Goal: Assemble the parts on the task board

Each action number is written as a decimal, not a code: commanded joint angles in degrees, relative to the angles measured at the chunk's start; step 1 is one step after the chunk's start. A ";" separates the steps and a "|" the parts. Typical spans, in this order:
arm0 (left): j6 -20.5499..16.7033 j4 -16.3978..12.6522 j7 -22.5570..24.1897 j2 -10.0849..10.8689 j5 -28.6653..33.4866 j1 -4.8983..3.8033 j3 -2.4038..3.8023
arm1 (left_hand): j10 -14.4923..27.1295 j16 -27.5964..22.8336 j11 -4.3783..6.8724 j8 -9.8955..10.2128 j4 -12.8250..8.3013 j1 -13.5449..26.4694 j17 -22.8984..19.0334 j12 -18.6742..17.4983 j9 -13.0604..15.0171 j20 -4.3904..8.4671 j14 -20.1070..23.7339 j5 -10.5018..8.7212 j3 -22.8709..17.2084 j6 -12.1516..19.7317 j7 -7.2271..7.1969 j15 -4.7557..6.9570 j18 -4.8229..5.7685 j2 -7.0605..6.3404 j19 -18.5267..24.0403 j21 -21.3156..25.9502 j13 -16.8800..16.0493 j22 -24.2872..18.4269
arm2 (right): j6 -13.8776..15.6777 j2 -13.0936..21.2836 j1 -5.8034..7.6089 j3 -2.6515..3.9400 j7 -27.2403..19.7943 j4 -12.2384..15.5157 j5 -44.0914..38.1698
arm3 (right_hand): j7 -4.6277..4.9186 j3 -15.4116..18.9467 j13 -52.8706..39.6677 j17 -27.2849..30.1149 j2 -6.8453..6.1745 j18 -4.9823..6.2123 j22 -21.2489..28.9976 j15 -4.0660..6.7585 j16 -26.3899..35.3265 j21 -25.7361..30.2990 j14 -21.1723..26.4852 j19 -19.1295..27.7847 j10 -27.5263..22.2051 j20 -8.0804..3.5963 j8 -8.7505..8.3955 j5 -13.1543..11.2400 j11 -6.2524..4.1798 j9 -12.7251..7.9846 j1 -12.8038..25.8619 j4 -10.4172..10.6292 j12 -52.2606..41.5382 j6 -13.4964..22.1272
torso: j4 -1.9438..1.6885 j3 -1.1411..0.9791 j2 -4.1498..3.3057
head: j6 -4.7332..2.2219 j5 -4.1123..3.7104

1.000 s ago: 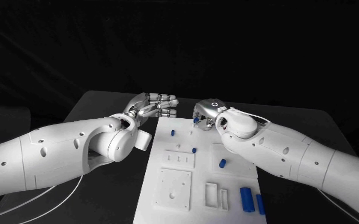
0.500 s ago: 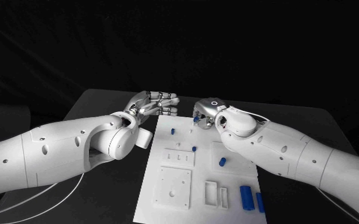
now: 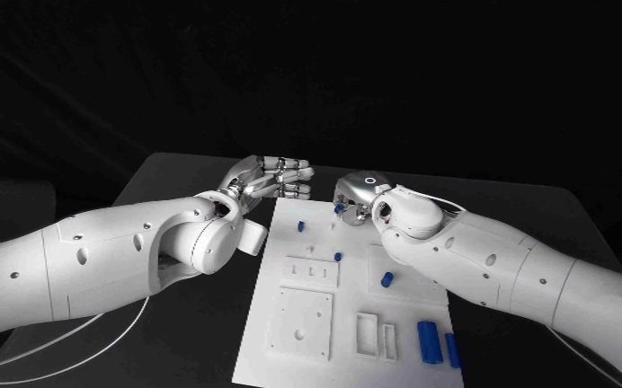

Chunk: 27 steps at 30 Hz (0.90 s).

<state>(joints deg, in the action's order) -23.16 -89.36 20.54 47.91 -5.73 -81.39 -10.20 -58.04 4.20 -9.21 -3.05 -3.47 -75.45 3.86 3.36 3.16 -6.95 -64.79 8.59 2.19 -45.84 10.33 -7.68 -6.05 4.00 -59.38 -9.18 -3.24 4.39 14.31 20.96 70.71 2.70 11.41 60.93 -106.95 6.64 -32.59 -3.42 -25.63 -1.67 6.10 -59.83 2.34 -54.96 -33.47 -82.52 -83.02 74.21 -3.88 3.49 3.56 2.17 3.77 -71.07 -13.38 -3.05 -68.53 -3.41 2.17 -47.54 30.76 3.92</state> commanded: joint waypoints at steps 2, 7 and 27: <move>0.44 -0.13 0.55 -0.16 -0.16 -0.23 0.05 | 0.43 0.20 -0.08 -0.11 -0.04 -0.34 0.06 0.17 0.01 0.01 -0.24 0.03 -0.11 0.24 -0.09 0.04 0.88 -0.10 -0.08 0.04 -0.10 -0.03 | -0.63 -0.23 -0.14 0.01 -0.09 -0.18 -0.74 | -1.49 -0.21 -0.01 0.07 0.24 0.32 -0.39 0.24 0.21 0.83 0.05 -0.47 0.16 -0.03 0.19 0.18 0.07 0.68 -0.58 -0.10 -0.26 -1.82 | 0.04 0.04 -0.06 | 0.04 0.05; 0.46 -0.18 0.54 -0.24 -0.16 -0.38 0.05 | 0.43 0.20 -0.08 -0.11 -0.04 -0.34 0.06 0.17 0.01 0.01 -0.24 0.03 -0.11 0.24 -0.09 0.04 0.88 -0.10 -0.08 0.04 -0.10 -0.03 | -0.55 -0.33 -0.23 0.00 -0.14 -0.14 -0.74 | -1.49 -0.21 -0.01 0.07 0.24 0.32 -0.39 0.24 0.21 0.83 0.05 -0.47 0.16 -0.03 0.19 0.18 0.07 0.68 -0.58 -0.10 -0.26 -1.82 | 0.07 0.06 -0.08 | 0.17 0.30; 0.47 -0.46 0.31 -0.40 -0.16 -0.79 0.05 | 0.47 0.20 -0.10 -0.11 -0.06 -0.29 0.06 0.17 0.01 0.01 -0.23 0.00 -0.07 0.28 -0.07 0.03 0.87 -0.11 -0.08 0.01 -0.10 -0.03 | -0.27 -0.92 -0.30 0.00 -0.29 -0.69 0.03 | -0.50 0.41 0.08 0.66 -0.94 1.36 0.69 -1.04 0.95 5.88 0.06 -0.53 -5.40 1.16 0.08 0.69 1.76 -0.04 -0.06 -0.01 -0.24 2.60 | 0.18 0.05 -0.13 | 0.06 0.70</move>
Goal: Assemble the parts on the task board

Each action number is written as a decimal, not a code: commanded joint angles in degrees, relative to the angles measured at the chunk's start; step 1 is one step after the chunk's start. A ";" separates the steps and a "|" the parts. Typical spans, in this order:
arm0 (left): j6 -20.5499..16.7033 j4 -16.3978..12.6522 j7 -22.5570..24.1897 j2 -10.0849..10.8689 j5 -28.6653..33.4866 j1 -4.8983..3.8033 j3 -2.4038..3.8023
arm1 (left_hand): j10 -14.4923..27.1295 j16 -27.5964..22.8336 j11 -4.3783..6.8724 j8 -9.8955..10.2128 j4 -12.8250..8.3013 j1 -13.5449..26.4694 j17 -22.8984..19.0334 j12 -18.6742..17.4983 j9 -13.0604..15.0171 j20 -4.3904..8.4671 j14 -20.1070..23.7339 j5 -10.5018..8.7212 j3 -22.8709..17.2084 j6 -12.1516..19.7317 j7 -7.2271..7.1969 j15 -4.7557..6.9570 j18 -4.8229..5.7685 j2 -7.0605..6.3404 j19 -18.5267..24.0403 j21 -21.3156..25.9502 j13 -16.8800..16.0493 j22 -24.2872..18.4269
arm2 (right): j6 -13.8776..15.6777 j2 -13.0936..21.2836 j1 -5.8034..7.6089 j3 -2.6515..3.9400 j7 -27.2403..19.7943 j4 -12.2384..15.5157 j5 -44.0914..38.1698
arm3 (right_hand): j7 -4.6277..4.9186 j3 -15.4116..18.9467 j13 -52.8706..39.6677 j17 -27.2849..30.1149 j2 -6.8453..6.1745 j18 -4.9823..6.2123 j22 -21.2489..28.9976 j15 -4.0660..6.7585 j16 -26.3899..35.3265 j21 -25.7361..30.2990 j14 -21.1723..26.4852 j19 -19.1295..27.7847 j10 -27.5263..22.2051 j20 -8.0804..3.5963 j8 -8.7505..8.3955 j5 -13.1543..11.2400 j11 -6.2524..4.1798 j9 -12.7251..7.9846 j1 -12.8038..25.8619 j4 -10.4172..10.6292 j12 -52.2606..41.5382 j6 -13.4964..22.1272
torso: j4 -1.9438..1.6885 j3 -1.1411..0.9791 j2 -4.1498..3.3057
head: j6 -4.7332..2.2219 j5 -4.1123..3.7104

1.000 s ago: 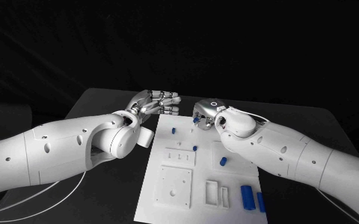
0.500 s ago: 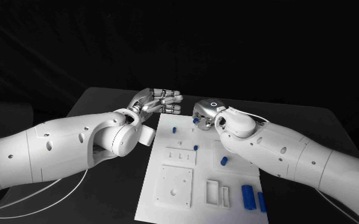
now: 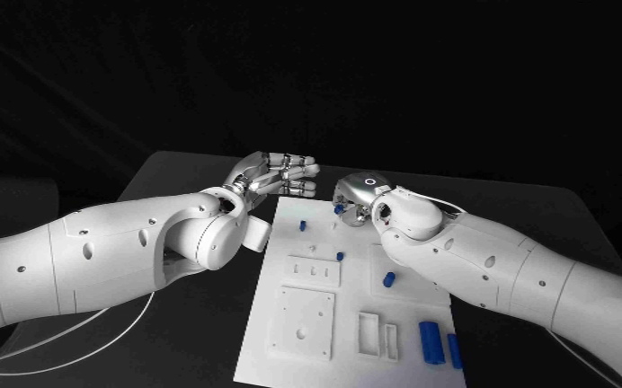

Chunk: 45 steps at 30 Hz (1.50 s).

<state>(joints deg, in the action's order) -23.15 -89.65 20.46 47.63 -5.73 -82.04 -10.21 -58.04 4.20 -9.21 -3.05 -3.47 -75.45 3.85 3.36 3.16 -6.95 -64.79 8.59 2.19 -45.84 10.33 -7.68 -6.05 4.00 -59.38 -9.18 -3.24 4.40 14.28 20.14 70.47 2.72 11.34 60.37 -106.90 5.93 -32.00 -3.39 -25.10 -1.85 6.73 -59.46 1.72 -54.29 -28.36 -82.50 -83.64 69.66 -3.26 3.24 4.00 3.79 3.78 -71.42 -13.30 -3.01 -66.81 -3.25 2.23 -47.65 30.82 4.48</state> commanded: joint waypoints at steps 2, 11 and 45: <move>0.48 -0.16 0.36 -0.13 -0.16 -0.17 0.05 | 0.47 0.20 -0.10 -0.12 -0.06 -0.29 0.06 0.17 0.01 0.01 -0.23 0.00 -0.07 0.28 -0.07 0.03 0.87 -0.12 -0.08 0.01 -0.09 -0.03 | -0.41 -0.14 -0.06 -0.01 -0.22 -0.24 0.18 | 0.32 -0.10 0.07 0.27 -1.34 0.94 0.78 -0.53 0.48 1.78 0.10 0.07 -1.70 0.67 0.30 1.07 0.39 -0.11 0.66 0.00 -0.25 1.60 | 0.02 -0.03 -0.01 | 0.04 0.18; 0.49 -0.15 0.23 -0.08 -0.16 -0.26 0.05 | 0.47 0.20 -0.10 -0.12 -0.06 -0.29 0.06 0.17 0.01 0.01 -0.23 0.00 -0.07 0.28 -0.07 0.03 0.87 -0.12 -0.08 0.01 -0.09 -0.03 | -0.57 -0.13 -0.06 -0.03 -0.20 -0.49 0.86 | 0.77 0.84 0.10 0.94 -2.97 1.74 1.90 -0.97 1.24 4.15 0.10 -0.64 -5.04 1.19 0.32 2.17 1.31 -0.19 0.86 0.07 -0.26 4.22 | 0.12 -0.06 -0.06 | 0.17 0.19; 1.37 0.86 0.35 0.98 -0.77 -0.80 0.04 | -1.06 0.31 0.24 -0.19 -0.20 -0.61 0.07 0.17 0.10 0.19 -0.62 -0.07 -0.13 -1.81 -0.35 0.23 0.96 -0.10 -0.24 -0.11 -0.12 0.00 | 5.20 11.35 0.21 2.84 -4.52 9.65 11.70 | 0.30 8.29 -0.71 1.17 -4.67 0.22 1.83 1.48 1.52 6.39 -0.09 -1.65 7.88 -0.77 0.42 6.55 -2.34 -0.11 1.05 1.57 -0.50 4.88 | 1.28 -0.19 0.22 | -0.93 -0.70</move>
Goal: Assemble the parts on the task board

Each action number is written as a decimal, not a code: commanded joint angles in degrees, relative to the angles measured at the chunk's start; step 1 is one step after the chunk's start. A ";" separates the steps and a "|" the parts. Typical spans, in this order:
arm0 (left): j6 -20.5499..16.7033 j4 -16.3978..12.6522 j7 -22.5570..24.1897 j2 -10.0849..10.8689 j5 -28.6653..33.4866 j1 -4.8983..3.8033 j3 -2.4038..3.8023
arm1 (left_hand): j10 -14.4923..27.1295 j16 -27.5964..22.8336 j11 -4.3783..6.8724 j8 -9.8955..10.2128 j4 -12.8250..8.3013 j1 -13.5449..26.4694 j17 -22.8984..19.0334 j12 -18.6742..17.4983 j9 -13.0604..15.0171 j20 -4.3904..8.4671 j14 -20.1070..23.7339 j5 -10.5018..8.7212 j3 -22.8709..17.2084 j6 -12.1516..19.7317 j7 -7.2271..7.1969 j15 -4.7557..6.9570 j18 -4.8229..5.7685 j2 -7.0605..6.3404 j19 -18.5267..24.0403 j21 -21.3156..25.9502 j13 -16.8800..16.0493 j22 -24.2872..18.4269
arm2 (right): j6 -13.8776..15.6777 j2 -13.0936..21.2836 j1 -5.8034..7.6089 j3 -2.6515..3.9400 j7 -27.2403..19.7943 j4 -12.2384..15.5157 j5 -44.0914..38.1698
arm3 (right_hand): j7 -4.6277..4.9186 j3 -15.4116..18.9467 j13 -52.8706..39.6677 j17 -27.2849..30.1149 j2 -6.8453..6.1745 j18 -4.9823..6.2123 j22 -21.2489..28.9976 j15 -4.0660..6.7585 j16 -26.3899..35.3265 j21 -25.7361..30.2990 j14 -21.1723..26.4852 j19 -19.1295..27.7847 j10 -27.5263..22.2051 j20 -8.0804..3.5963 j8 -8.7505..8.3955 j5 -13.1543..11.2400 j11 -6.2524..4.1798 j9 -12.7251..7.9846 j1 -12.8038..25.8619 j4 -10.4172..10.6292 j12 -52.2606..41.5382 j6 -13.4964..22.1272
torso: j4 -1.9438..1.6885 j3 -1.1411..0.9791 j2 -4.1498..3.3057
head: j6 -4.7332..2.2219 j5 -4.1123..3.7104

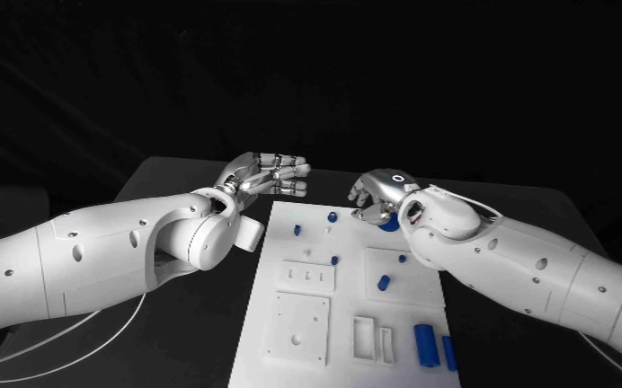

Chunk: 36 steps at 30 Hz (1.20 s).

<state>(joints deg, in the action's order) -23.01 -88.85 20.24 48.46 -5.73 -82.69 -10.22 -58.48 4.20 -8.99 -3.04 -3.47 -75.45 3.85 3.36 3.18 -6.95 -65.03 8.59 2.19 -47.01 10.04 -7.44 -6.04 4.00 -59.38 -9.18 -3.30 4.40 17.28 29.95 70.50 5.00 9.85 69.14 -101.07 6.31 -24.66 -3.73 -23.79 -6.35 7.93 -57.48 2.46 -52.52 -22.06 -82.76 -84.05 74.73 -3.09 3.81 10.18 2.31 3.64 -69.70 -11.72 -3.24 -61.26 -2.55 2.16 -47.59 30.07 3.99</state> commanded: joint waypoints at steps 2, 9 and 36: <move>1.64 0.23 0.57 0.42 -1.34 -0.23 0.05 | -1.13 0.33 0.17 -0.26 -0.16 -0.58 0.08 0.18 0.15 0.26 -0.47 -0.12 -0.11 -1.82 -0.22 0.06 1.01 -0.05 -0.24 -0.10 -0.05 -0.01 | 0.27 3.78 0.30 1.77 -3.99 1.66 8.28 | -0.26 3.15 -1.87 -0.34 0.02 -2.02 -0.45 1.62 -0.09 0.12 0.14 -1.13 7.01 -1.93 -0.20 1.20 -2.12 0.00 -1.22 -0.01 -0.68 -1.04 | 0.88 -0.23 0.29 | -0.12 -0.41; 2.53 0.98 0.56 0.93 -2.31 -0.35 0.05 | -2.86 0.40 0.69 -0.41 0.17 -0.50 0.08 0.20 0.29 0.44 -0.70 -0.15 -0.20 -5.47 -0.76 0.25 1.17 0.33 -0.39 -0.17 -0.04 0.00 | -6.15 7.58 0.43 3.67 -5.28 0.84 9.50 | -0.72 13.63 -28.58 -3.31 2.12 -4.14 -2.23 3.18 -1.55 -1.36 0.24 -1.42 2.30 -3.93 -0.31 3.17 -3.98 -0.05 -2.10 0.78 -26.08 -1.12 | 1.62 -0.68 0.46 | -0.52 -1.11; 2.61 2.52 0.50 0.46 -2.54 -0.36 0.03 | -2.05 0.31 0.42 -0.30 0.23 -0.64 0.08 0.16 0.21 0.45 -0.70 -0.11 -0.19 -3.74 -0.47 0.19 1.21 0.13 -0.42 -0.14 -0.03 -0.02 | -11.28 4.94 -1.44 4.13 -6.35 -5.80 9.10 | 0.39 24.64 -61.85 -30.96 3.91 -2.84 -17.23 1.81 -8.48 -14.89 0.22 -2.10 0.85 -2.40 -0.65 6.47 -2.51 -0.48 -3.37 4.24 -57.16 14.66 | 1.22 -1.09 0.11 | 0.00 -1.89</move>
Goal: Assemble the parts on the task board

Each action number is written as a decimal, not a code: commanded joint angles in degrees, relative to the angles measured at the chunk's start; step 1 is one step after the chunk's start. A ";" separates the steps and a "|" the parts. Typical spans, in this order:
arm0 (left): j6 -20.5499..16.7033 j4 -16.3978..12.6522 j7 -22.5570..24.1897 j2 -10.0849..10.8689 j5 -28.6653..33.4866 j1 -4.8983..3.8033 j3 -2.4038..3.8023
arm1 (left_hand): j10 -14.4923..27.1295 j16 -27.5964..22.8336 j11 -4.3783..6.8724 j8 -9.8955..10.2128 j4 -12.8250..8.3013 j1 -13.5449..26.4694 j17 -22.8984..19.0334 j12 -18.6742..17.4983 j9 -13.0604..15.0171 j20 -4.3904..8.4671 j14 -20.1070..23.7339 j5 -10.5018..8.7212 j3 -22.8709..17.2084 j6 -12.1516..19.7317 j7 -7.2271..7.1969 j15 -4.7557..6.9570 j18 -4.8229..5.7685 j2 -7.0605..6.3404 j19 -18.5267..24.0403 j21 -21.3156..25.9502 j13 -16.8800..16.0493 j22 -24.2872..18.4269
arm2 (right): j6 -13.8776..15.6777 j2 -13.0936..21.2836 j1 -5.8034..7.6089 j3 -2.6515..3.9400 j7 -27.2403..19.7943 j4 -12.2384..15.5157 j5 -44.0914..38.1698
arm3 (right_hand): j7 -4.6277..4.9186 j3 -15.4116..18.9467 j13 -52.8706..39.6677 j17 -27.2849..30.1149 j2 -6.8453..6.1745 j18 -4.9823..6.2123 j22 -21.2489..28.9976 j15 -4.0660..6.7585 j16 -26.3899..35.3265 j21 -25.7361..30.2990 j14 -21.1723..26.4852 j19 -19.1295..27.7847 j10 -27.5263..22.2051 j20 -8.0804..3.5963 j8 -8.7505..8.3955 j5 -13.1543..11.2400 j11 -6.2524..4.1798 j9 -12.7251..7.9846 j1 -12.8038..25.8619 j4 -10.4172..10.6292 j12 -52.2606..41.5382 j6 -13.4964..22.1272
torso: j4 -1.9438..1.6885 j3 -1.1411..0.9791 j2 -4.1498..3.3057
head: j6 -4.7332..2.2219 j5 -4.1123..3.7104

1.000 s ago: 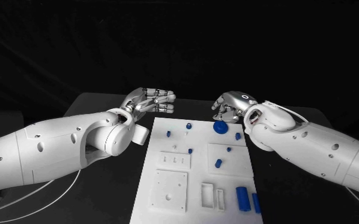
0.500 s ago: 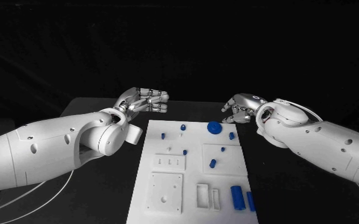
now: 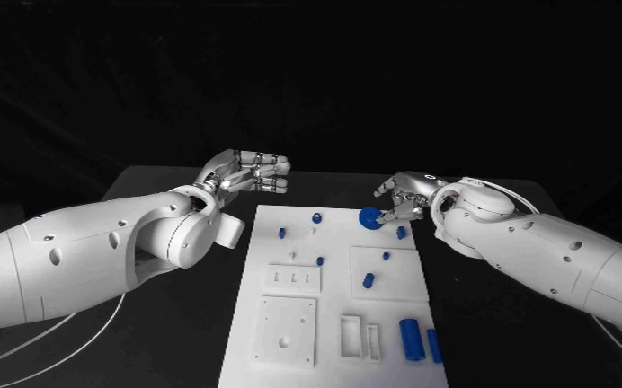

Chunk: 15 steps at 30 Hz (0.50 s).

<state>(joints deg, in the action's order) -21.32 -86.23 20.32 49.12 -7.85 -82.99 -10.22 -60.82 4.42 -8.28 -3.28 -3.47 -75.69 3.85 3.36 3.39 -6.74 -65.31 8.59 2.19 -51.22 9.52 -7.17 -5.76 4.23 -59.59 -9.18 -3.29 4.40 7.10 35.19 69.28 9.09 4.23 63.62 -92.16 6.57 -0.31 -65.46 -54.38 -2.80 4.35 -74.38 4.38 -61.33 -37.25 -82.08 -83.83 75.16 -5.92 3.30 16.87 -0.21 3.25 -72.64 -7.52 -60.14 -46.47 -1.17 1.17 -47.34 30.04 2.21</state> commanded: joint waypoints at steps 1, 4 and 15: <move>0.90 -0.10 0.37 -0.23 -0.42 -0.06 0.03 | 0.35 0.10 -0.32 -0.07 0.23 -0.41 0.08 0.17 -0.01 0.24 -0.43 -0.11 -0.19 0.60 0.08 -0.08 0.93 -0.09 -0.21 -0.14 -0.04 -0.02 | -1.12 -0.45 -0.34 0.03 -0.76 -0.39 0.19 | 0.15 0.28 -0.13 -0.41 0.43 0.74 -0.36 -0.12 0.32 0.29 -0.47 -2.34 0.44 0.44 -0.14 -0.28 0.01 -0.08 -0.42 0.04 -0.28 -0.27 | -0.14 -0.09 -0.14 | 0.02 -0.07; 0.85 -0.11 0.33 -0.28 -0.42 -0.05 0.03 | 0.36 0.08 -0.33 -0.09 0.17 -0.49 0.07 0.18 0.00 0.24 -0.40 -0.09 -0.22 0.62 0.06 -0.09 0.91 -0.11 -0.21 -0.14 -0.04 -0.02 | -1.21 -0.81 -0.61 0.03 -0.85 -0.63 0.19 | 0.09 0.25 -0.23 -0.64 0.63 0.76 -0.65 -0.14 0.26 0.23 -0.52 -2.45 0.54 0.48 -0.10 -0.37 0.02 -0.04 -0.41 -0.09 -0.41 -1.61 | -0.01 -0.14 -0.15 | 0.10 0.11; 0.89 -0.21 0.23 -0.30 -0.42 -0.05 0.03 | 0.39 0.08 -0.33 -0.08 0.09 -0.56 0.08 0.18 0.00 0.23 -0.41 -0.04 -0.26 0.65 0.07 -0.09 0.90 -0.12 -0.21 -0.13 -0.04 -0.02 | -1.35 -1.89 -1.09 0.03 -1.13 -2.20 0.06 | -0.22 -1.41 -0.48 -1.16 1.57 0.34 -1.97 0.11 0.37 0.74 -0.63 -2.75 0.75 0.17 -0.03 -0.72 -0.29 0.06 0.62 -1.74 -0.54 -5.11 | -0.01 -0.09 -0.22 | 0.11 0.29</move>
<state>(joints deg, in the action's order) -21.32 -86.31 20.18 48.94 -7.90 -82.98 -10.23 -60.60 4.42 -8.50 -3.28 -3.47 -75.69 3.84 3.36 3.38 -6.74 -65.31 8.59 2.19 -50.94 9.69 -7.17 -5.76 4.23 -59.59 -9.18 -3.29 4.40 6.41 33.41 68.21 9.09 3.70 61.62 -92.09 6.31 -1.61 -65.88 -55.45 -1.40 4.36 -74.95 4.40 -61.33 -36.69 -82.50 -84.04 75.72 -5.71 3.30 16.43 -0.35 3.25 -72.30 -8.82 -60.53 -51.33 -1.12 1.03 -47.51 30.10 2.47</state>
